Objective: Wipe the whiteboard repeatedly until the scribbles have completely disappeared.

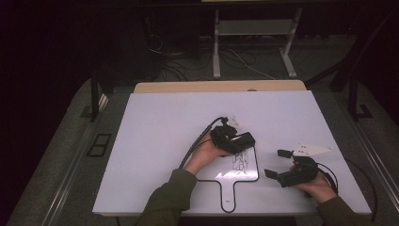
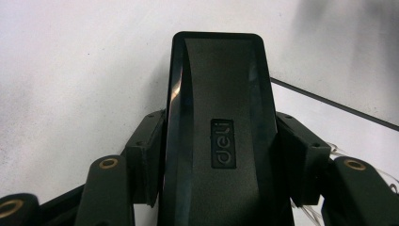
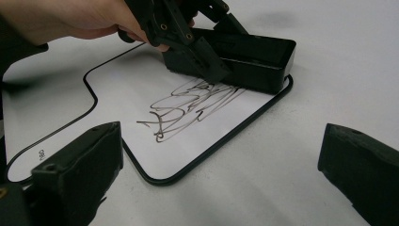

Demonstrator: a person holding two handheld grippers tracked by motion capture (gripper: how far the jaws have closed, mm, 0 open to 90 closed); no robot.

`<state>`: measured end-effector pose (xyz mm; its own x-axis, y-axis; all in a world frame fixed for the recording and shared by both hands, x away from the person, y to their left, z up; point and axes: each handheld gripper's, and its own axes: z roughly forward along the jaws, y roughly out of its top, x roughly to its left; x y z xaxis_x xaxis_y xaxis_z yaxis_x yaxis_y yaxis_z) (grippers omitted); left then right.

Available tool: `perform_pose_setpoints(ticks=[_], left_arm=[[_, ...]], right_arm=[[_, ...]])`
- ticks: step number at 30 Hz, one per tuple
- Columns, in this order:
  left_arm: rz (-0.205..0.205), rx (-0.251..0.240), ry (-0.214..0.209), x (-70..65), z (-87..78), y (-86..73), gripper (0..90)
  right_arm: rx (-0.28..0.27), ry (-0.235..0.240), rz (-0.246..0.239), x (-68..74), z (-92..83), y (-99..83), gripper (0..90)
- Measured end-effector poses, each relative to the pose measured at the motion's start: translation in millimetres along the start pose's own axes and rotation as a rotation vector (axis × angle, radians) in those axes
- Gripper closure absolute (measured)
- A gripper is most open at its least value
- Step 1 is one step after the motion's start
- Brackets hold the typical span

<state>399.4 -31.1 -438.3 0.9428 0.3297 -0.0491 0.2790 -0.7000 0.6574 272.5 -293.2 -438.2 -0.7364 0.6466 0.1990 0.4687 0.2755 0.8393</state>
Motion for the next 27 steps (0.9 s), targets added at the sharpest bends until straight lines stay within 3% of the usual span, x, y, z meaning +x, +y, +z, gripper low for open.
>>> perform_pose_setpoints(ticks=[2, 7, 8, 14, 22, 27], left_arm=[[-0.014, -0.014, 0.001, -1.2, 1.3, -0.3, 39.4], [0.007, -0.003, 0.007, -1.0, 1.9, -0.9, 39.5], [-0.018, -0.013, 0.016, -5.2, 3.3, -0.8, 39.5], [-0.02, -0.012, 0.014, -4.9, 3.2, -0.8, 39.5], [0.02, 0.016, 0.034, -6.5, 2.5, 1.0, 39.6], [-0.005, 0.004, 0.029, -7.6, 3.3, 0.6, 39.7]], right_arm=[[-0.001, -0.001, 0.001, -0.2, -0.3, 0.0, 0.0], [0.0, -0.001, 0.001, -0.1, -0.3, 0.0, 0.0], [0.0, 0.0, 0.001, 0.0, 0.0, 0.0, 0.0], [0.0, -0.001, 0.0, 0.1, -0.1, -0.1, 0.0], [0.002, -0.002, 0.001, 0.1, 0.1, -0.1, 0.0], [0.001, -0.003, 0.002, 0.1, 0.0, -0.1, 0.0]])
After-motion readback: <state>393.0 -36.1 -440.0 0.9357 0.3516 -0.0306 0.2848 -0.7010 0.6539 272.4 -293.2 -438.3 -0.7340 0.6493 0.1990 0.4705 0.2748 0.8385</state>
